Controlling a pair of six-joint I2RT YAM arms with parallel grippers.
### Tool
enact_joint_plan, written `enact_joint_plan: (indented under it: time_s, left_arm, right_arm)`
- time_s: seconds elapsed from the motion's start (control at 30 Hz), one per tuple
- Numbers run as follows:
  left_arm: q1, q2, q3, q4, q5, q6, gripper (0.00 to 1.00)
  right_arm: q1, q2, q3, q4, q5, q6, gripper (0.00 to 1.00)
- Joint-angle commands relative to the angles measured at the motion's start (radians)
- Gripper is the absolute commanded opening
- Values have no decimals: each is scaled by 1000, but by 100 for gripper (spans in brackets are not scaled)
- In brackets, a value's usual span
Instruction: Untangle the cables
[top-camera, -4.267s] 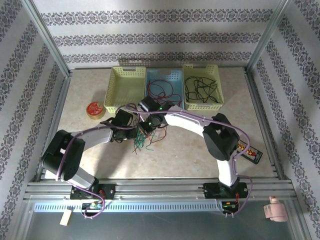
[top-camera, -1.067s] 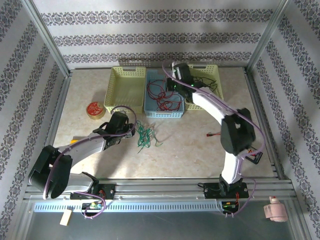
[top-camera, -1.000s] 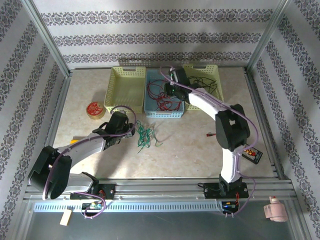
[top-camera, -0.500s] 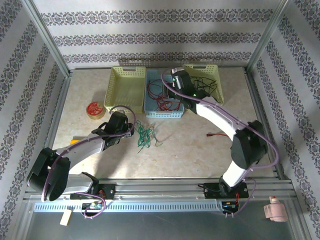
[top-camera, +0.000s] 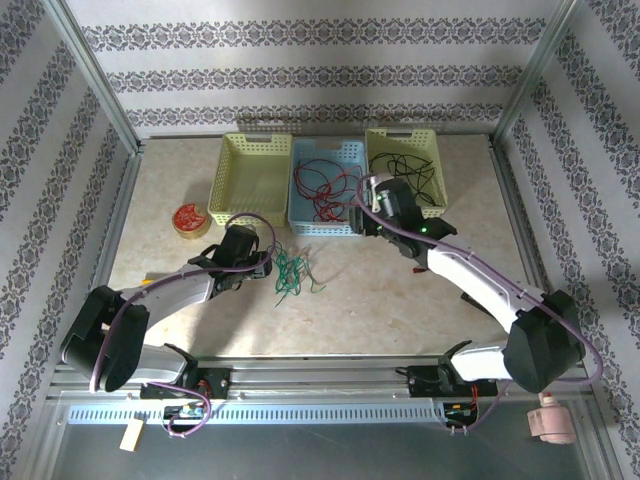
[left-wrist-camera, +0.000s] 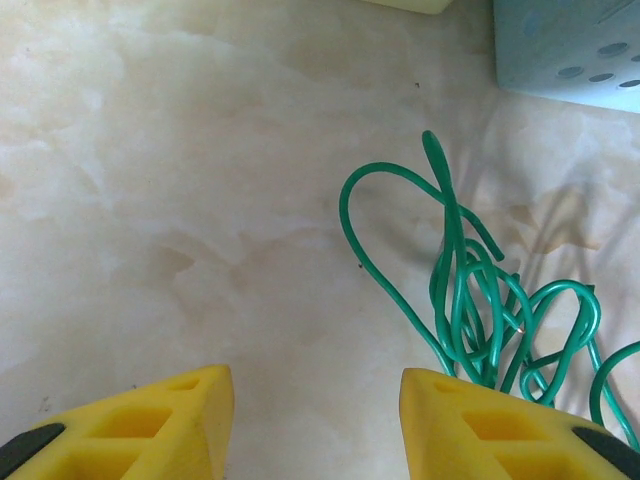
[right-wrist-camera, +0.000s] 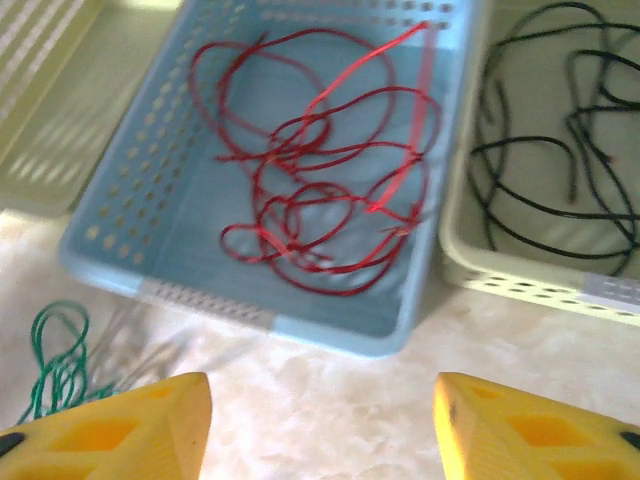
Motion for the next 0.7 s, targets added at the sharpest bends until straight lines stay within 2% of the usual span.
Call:
enact_joint_plan:
  time_s: [0.0, 0.1, 0.2, 0.3, 0.4, 0.53, 0.67]
  left_arm:
    - [-9, 13, 38, -6, 16, 20, 47]
    - [-9, 15, 39, -5, 32, 22, 48]
    - [-11, 20, 26, 16, 67, 29, 48]
    - [-14, 36, 26, 29, 112, 43, 48]
    - [-26, 55, 46, 15, 132, 69, 51]
    - [-52, 80, 75, -16, 143, 108, 52]
    - [-71, 113, 90, -22, 147, 118, 52]
  right_arm:
    - [-47, -1, 60, 10, -77, 44, 58]
    - [-26, 32, 86, -13, -191, -6, 57]
    - [69, 66, 81, -61, -299, -101, 57]
    - [195, 115, 55, -94, -301, -149, 57]
    - [275, 192, 35, -98, -319, -132, 56]
    - [355, 299, 46, -128, -301, -131, 56]
    - [400, 367, 72, -183, -219, -148, 56]
